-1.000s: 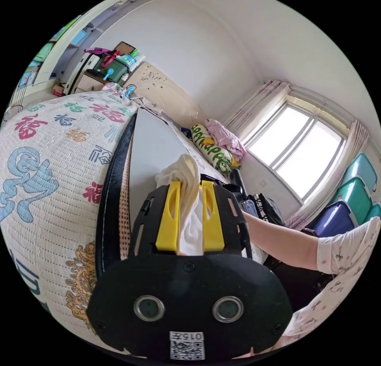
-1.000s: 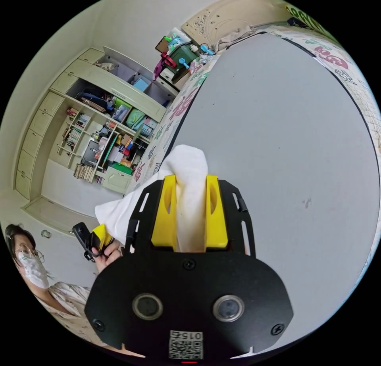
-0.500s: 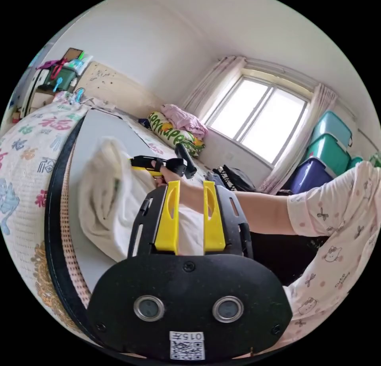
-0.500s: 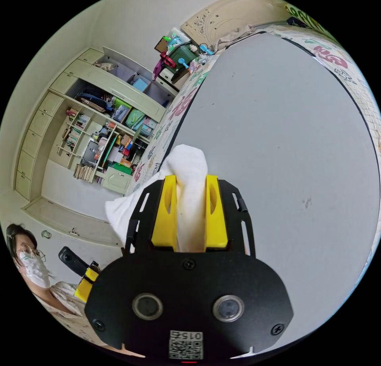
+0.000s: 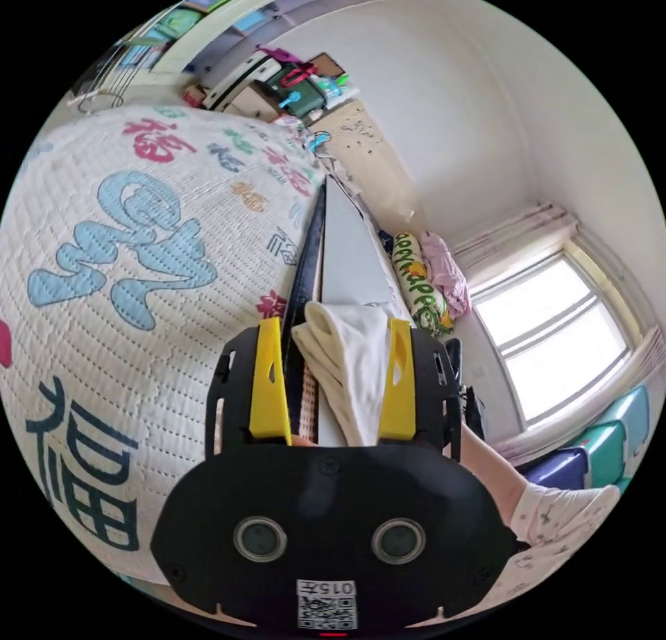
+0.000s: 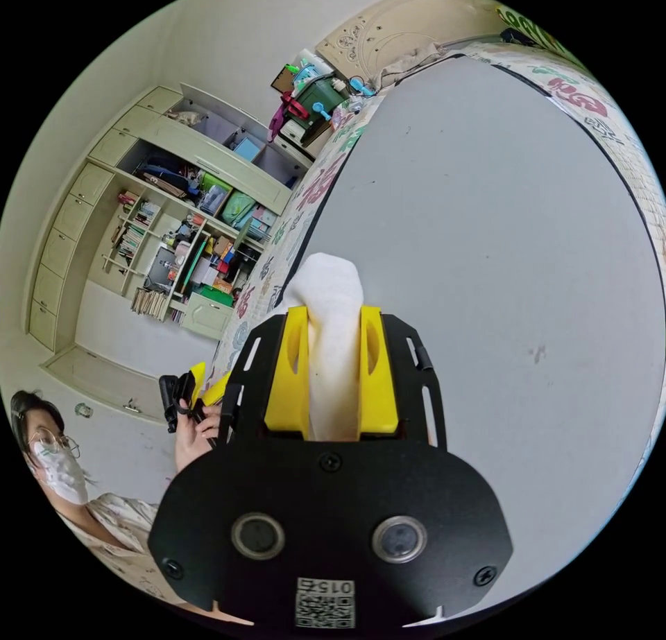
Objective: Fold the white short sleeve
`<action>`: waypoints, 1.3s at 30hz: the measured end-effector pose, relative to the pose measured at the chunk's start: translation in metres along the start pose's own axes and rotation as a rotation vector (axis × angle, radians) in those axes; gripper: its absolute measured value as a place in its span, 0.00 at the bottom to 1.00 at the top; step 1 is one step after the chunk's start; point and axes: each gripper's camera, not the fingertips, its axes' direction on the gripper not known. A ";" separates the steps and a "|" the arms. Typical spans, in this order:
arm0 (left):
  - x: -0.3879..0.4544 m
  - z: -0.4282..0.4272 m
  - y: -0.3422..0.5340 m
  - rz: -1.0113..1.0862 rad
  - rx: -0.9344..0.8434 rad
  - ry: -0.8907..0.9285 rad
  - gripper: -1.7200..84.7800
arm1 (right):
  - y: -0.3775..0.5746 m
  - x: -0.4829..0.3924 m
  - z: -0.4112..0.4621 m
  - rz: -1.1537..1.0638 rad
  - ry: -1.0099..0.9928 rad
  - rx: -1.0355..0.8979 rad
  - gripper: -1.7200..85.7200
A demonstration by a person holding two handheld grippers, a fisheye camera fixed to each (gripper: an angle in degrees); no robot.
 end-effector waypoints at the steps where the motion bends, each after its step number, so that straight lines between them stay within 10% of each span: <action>1: -0.011 0.000 -0.006 -0.018 0.014 -0.019 0.26 | -0.001 0.004 0.000 0.000 0.000 0.001 0.15; 39: -0.075 -0.019 -0.273 0.286 -0.073 -0.115 0.08 | 0.046 0.298 0.132 0.009 -0.026 -0.003 0.13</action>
